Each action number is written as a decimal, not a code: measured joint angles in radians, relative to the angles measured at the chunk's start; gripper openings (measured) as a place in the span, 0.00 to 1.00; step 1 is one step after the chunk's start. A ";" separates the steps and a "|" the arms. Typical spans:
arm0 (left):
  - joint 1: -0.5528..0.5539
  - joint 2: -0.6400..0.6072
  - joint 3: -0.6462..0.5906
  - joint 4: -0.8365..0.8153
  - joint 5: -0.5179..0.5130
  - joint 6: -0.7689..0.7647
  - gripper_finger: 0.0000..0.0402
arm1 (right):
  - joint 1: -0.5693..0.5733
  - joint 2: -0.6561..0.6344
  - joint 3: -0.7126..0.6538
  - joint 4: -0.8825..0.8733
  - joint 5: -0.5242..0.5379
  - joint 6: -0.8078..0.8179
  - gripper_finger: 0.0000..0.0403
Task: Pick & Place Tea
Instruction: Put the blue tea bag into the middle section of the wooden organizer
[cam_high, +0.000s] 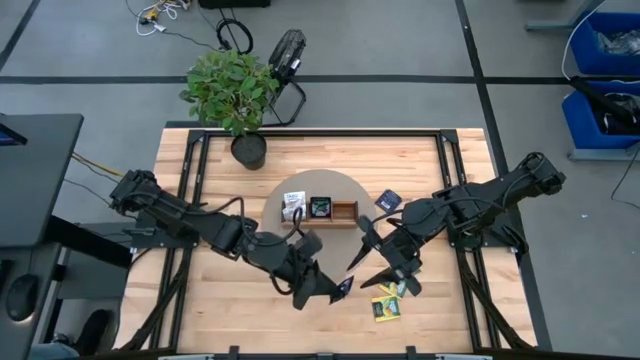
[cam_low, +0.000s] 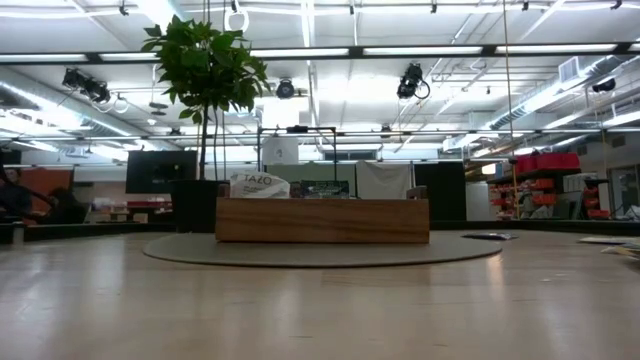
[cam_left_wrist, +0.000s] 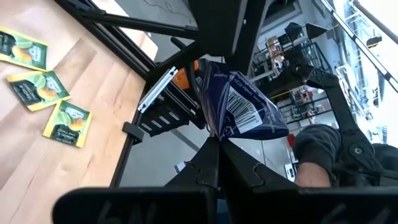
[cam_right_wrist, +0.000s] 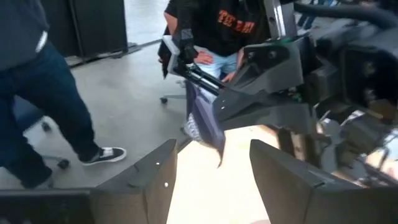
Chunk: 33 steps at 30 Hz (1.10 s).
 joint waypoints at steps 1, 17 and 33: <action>0.001 0.000 0.000 0.001 -0.001 0.000 0.03 | 0.000 0.000 0.000 0.000 0.006 -0.009 0.52; 0.045 0.000 0.000 0.008 0.011 0.019 0.03 | 0.000 0.046 0.000 0.006 0.020 -0.041 0.47; 0.044 0.000 0.000 0.002 0.053 0.053 0.04 | 0.000 0.052 0.000 -0.001 0.011 -0.061 0.23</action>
